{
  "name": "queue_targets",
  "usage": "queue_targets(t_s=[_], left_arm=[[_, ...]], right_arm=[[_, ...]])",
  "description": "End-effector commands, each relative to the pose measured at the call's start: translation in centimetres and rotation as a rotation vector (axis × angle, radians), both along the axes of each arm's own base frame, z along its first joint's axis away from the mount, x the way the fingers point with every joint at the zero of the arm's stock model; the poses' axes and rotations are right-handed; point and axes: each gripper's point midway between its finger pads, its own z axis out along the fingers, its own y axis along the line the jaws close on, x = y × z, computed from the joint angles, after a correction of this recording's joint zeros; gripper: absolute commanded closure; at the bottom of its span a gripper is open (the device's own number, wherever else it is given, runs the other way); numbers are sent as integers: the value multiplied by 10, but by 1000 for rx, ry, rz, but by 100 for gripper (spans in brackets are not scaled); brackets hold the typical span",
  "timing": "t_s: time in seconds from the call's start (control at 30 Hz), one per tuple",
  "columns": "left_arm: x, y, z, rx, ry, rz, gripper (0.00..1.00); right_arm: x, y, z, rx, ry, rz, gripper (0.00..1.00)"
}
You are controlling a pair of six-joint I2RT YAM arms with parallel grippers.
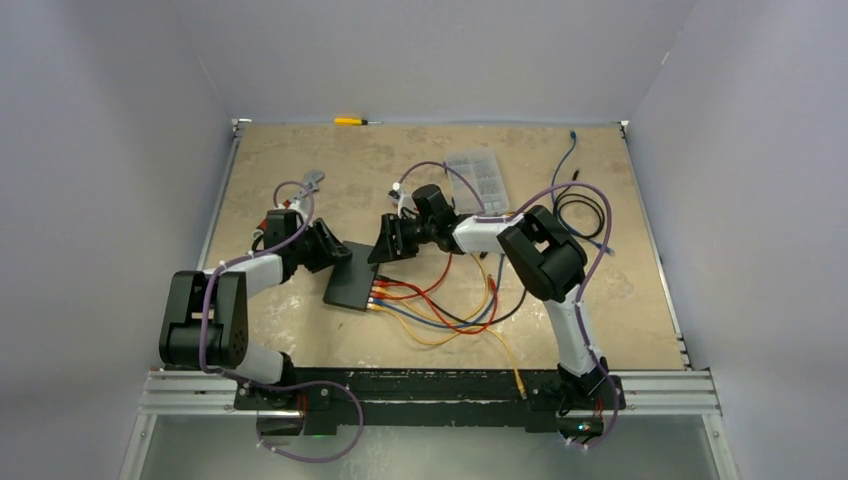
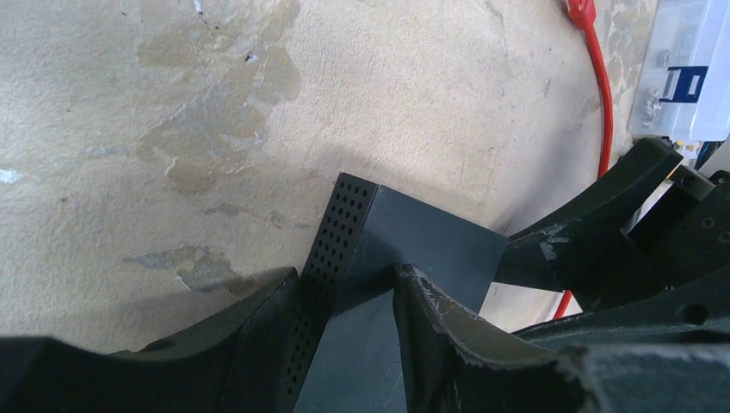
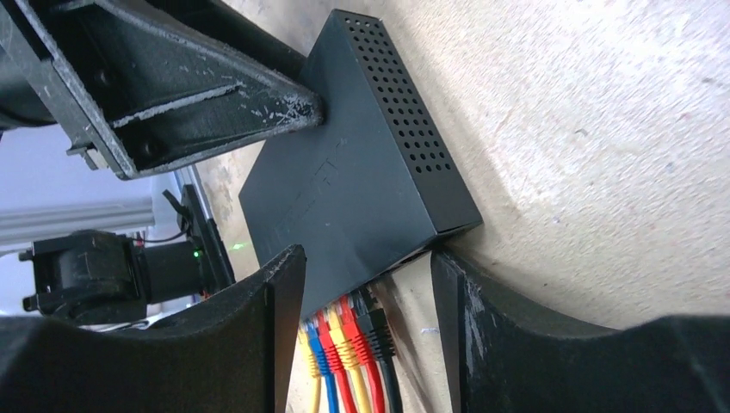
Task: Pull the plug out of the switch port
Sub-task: Pull the connector from the switch port.
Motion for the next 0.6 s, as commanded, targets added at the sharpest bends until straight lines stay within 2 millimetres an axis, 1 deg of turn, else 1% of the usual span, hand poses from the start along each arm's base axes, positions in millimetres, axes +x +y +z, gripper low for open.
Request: queue_targets(t_s=[0.0,0.13,0.23,0.4,0.57], left_arm=[[-43,-2,-39,15,212,-24,55],[-35,0,-35,27,201,-16,55],[-33,1,-34,36,204,-13,55],[-35,4,-28,49,198,-8,52],[-44,6,-21,61,193,2,46]], right_arm=[[22,24,38,79,-100,8,42],[26,24,35,65,-109,8,41],[25,18,30,35,-111,-1,41],[30,-9,26,-21,-133,-30,41],[31,-38,26,-50,-138,-35,41]])
